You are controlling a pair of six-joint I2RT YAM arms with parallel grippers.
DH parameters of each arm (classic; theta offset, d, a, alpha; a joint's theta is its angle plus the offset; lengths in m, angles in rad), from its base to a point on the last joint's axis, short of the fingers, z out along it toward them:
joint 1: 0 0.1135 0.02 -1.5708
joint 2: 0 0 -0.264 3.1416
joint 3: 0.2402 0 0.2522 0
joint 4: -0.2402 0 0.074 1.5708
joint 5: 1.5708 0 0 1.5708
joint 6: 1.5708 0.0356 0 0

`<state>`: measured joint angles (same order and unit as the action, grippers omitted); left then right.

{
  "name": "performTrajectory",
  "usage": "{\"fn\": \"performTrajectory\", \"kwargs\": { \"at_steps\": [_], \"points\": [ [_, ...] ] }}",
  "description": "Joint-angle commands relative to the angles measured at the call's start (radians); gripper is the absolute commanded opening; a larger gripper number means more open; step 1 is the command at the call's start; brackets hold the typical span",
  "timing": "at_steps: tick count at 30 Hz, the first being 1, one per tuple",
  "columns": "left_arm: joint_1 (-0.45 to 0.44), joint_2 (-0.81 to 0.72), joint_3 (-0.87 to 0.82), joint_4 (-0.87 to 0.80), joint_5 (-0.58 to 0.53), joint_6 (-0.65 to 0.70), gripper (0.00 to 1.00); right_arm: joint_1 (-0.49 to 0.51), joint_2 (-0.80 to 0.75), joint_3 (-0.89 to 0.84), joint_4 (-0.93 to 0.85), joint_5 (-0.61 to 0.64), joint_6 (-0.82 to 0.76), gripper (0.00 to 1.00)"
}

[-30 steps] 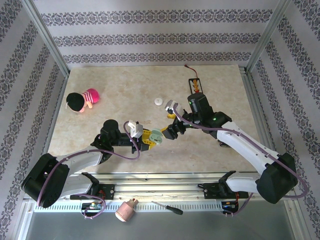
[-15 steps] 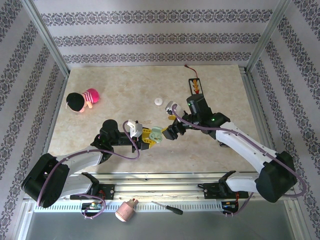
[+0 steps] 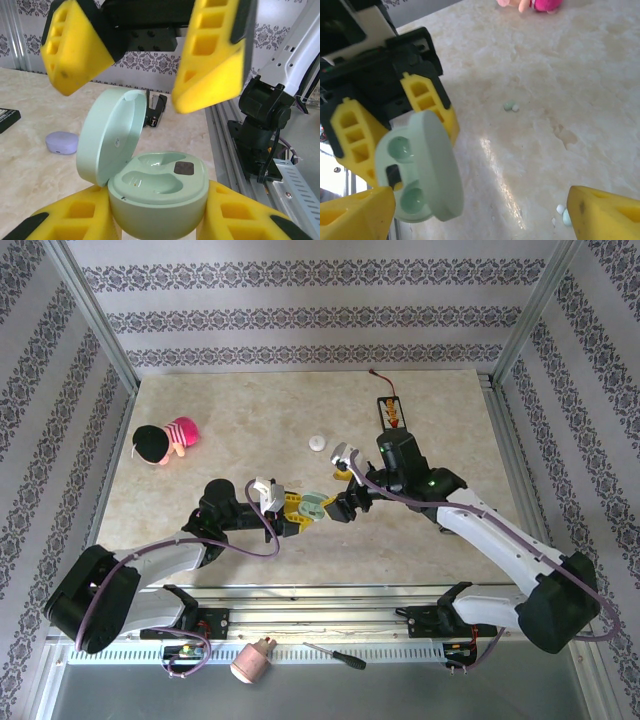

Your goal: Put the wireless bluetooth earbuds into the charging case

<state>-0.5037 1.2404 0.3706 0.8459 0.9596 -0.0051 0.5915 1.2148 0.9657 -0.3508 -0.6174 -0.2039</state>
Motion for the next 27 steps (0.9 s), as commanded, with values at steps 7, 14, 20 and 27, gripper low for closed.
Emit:
{"fn": "performTrajectory", "kwargs": {
  "at_steps": [7,14,20,27],
  "points": [
    [0.007,0.037,0.010,0.167,0.043,-0.070,0.21,0.059,0.054,0.015,0.011,0.020,-0.019,0.62],
    [0.006,0.021,-0.002,0.164,0.064,-0.063,0.21,0.054,0.088,0.026,0.020,0.006,-0.032,0.28],
    [0.006,0.023,-0.007,0.147,0.059,-0.039,0.21,0.055,0.072,0.024,0.012,-0.015,-0.036,0.18],
    [0.008,0.027,-0.006,0.147,0.058,-0.038,0.21,0.037,0.030,0.000,0.022,-0.008,-0.021,0.44]
  ]
}}
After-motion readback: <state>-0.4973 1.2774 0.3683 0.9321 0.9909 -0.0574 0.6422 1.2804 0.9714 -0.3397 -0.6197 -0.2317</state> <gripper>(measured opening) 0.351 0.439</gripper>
